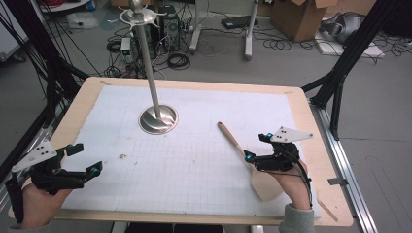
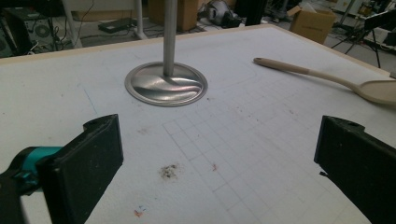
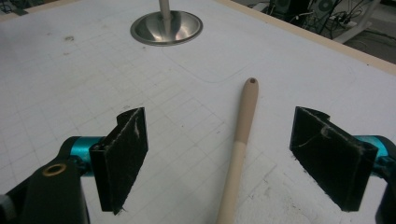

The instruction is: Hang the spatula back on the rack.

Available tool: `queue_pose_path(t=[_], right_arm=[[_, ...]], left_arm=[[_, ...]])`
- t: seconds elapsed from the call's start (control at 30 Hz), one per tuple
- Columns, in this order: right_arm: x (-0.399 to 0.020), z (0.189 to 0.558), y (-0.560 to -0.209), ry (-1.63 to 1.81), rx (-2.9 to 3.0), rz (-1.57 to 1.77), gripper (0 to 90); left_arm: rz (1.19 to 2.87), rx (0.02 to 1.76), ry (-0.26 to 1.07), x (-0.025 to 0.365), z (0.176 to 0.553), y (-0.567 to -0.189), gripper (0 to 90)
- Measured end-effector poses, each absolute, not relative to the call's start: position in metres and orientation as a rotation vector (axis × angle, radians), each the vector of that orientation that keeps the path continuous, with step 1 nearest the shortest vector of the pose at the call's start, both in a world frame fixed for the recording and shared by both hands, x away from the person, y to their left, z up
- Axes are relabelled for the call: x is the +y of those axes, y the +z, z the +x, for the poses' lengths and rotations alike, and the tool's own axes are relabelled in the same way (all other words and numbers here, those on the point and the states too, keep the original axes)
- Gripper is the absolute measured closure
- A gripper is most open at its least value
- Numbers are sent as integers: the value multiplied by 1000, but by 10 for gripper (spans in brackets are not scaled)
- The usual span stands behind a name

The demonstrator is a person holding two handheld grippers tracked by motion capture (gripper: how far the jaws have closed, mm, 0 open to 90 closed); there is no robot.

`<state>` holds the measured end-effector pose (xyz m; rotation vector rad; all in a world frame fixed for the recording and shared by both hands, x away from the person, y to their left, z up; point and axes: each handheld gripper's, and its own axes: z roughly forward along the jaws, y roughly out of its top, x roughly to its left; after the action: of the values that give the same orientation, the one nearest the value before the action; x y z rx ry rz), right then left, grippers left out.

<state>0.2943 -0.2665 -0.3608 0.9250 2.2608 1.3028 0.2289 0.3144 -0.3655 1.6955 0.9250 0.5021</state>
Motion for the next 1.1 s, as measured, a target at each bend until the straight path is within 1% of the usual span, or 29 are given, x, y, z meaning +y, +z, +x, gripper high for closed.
queue_pose_path(t=[0.43, 0.83, 0.97, 1.03, 1.1], right_arm=[[-268, 298, -366, 1258, 2232, 980, 187], [-258, 310, -380, 1165, 2285, 1022, 187], [-257, 313, -384, 1153, 2297, 1052, 187], [-257, 314, -385, 1164, 2297, 1067, 187], [-257, 315, -387, 1162, 2299, 1076, 187]], left_arm=[[1702, 920, 493, 312, 230, -366, 17], [1691, 920, 504, 317, 229, -364, 17], [1681, 911, 487, 316, 229, -362, 17], [1694, 906, 508, 313, 228, -361, 17], [1696, 899, 501, 312, 228, -361, 17]])
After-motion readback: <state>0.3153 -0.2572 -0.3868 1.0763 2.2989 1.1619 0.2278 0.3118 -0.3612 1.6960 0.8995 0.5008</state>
